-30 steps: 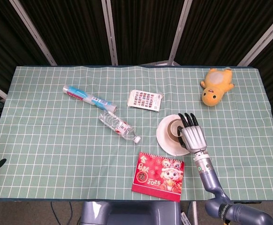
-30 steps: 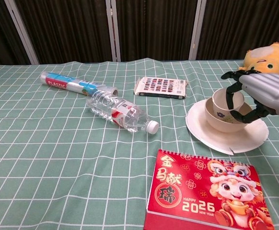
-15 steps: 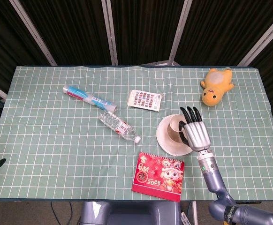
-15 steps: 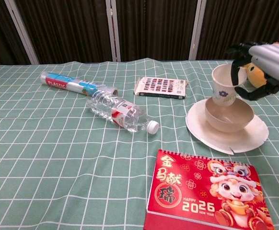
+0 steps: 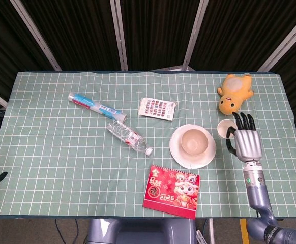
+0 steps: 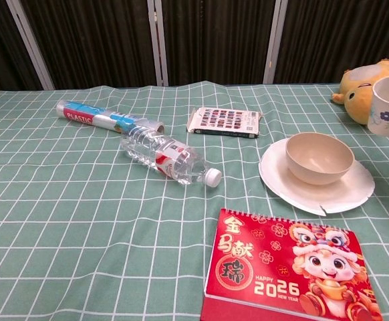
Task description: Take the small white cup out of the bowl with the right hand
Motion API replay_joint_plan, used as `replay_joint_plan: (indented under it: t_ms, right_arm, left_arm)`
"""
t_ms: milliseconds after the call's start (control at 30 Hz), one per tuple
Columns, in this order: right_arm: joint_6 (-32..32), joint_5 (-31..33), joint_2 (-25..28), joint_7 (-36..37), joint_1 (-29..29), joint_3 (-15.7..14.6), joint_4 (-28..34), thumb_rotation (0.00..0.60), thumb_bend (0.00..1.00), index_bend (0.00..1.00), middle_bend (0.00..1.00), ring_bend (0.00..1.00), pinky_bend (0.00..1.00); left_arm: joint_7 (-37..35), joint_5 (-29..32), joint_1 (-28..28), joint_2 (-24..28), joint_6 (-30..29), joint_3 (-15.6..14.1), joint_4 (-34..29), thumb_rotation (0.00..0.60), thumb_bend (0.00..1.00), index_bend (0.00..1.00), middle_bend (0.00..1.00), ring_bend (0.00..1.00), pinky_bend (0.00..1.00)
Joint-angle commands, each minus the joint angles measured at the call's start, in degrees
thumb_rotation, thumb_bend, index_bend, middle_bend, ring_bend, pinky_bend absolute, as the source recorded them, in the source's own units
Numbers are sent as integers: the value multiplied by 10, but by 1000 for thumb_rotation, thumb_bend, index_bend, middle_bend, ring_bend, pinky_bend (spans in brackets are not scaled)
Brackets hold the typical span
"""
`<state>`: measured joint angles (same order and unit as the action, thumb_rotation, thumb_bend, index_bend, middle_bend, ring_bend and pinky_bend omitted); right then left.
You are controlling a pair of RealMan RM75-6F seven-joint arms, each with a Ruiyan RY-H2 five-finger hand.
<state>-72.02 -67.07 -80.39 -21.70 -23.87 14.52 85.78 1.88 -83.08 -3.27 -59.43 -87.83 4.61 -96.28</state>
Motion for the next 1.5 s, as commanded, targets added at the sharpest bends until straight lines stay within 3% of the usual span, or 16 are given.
replay_joint_plan:
  t_ms: [33,500,733,900,1233,1500]
  right_arm:
    - [35,43,-10,24,0,5,-47,600,482,625,65,0,0]
    - [82,101,-56,51,-9,9,-149,600,459,625,65,0,0]
    - [89,112,-59,42,-10,6,-154,600,441,625,65,0,0]
    - [89,114,-51,26,-10,1,-142,600,377,618,27,0,0]
    - [95,121,-44,19,-8,-6,-127,600,257,449,0,0,0]
    - [83,105,-25,25,1,-15,-96,600,117,100,0,0,0]
  left_arm:
    - [4,3,-1,-1,3,0,0,600,0,0,0,0,0]
    - [4,4,-2,-1,6,0,-1,600,0,0,0,0,0]
    - [4,2,-2,-1,5,-1,-1,600,0,0,0,0,0]
    - [3,3,-2,-1,5,-1,-1,600,0,0,0,0,0]
    - [2,2,-2,0,5,-1,-1,600,0,0,0,0,0]
    - [-1,2,-1,1,3,0,0,600,0,0,0,0,0]
